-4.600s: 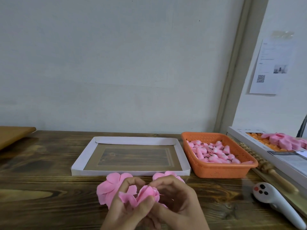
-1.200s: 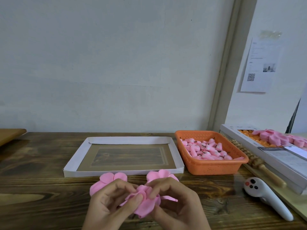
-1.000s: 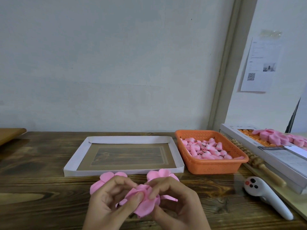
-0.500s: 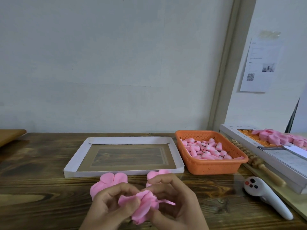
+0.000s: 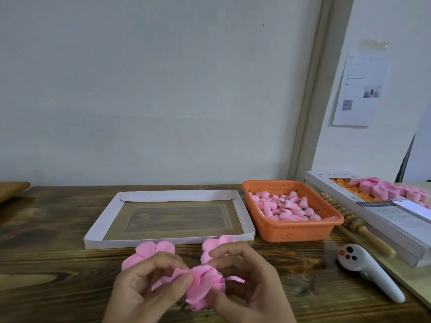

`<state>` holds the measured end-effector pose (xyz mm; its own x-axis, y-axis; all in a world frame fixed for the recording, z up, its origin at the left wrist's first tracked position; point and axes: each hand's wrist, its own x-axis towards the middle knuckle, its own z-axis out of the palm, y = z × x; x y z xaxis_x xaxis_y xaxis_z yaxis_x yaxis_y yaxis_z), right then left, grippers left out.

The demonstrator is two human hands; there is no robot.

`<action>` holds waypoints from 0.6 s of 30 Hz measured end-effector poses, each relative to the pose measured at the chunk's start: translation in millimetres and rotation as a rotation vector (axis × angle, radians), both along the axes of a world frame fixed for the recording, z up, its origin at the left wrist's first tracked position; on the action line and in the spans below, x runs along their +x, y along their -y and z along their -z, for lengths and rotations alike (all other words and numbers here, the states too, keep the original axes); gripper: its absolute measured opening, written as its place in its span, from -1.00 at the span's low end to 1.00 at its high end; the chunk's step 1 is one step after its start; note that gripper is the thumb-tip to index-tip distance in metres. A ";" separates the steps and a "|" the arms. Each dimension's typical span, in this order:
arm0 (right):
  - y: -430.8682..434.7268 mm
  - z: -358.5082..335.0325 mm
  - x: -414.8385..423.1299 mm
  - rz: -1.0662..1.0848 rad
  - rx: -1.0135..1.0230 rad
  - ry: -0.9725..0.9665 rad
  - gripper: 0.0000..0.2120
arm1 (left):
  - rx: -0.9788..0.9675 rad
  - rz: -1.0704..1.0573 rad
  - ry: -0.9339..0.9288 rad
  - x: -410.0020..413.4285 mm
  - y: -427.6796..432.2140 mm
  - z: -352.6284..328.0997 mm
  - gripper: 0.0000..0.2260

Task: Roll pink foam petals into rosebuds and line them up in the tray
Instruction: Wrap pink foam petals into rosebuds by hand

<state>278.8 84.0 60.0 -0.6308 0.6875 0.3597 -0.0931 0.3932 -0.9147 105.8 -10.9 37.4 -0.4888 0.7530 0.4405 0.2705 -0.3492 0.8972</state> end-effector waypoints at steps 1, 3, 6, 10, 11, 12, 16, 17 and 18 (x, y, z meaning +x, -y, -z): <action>0.1 0.1 -0.2 0.001 0.006 0.000 -0.67 | 0.017 -0.009 -0.034 0.2 0.0 -3.1 -0.70; 0.2 -0.4 -0.4 0.008 0.020 -0.002 -0.67 | 0.044 0.002 -0.077 2.0 -1.2 -9.4 -0.73; 1.9 -3.5 -1.0 -0.010 0.040 0.008 -0.64 | 0.061 0.006 -0.114 4.1 -3.6 -13.5 -0.71; 1.9 -5.5 -0.4 -0.020 0.057 0.016 -0.64 | 0.055 -0.005 -0.069 7.2 -6.7 -15.0 -0.67; 1.8 -5.1 -0.3 -0.015 0.058 0.011 -0.64 | 0.069 -0.020 -0.049 8.2 -7.1 -14.5 -0.64; 1.7 -4.9 0.0 -0.011 0.062 0.008 -0.64 | 0.090 -0.041 -0.037 8.8 -7.4 -13.1 -0.60; 2.4 -3.3 -0.6 0.004 0.094 -0.005 -0.65 | 0.166 -0.118 -0.173 9.4 -6.0 -9.3 -0.62; 2.4 -3.1 -0.7 0.009 0.101 -0.007 -0.65 | 0.180 -0.127 -0.218 8.4 -5.8 -8.3 -0.67; 2.1 -2.7 -0.6 0.016 0.109 -0.009 -0.65 | 0.193 -0.130 -0.252 7.4 -5.8 -7.7 -0.74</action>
<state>278.2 81.9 62.7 -0.6166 0.6538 0.4385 -0.0943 0.4917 -0.8656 113.1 -5.1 45.1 -0.4329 0.5825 0.6879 0.5288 -0.4539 0.7172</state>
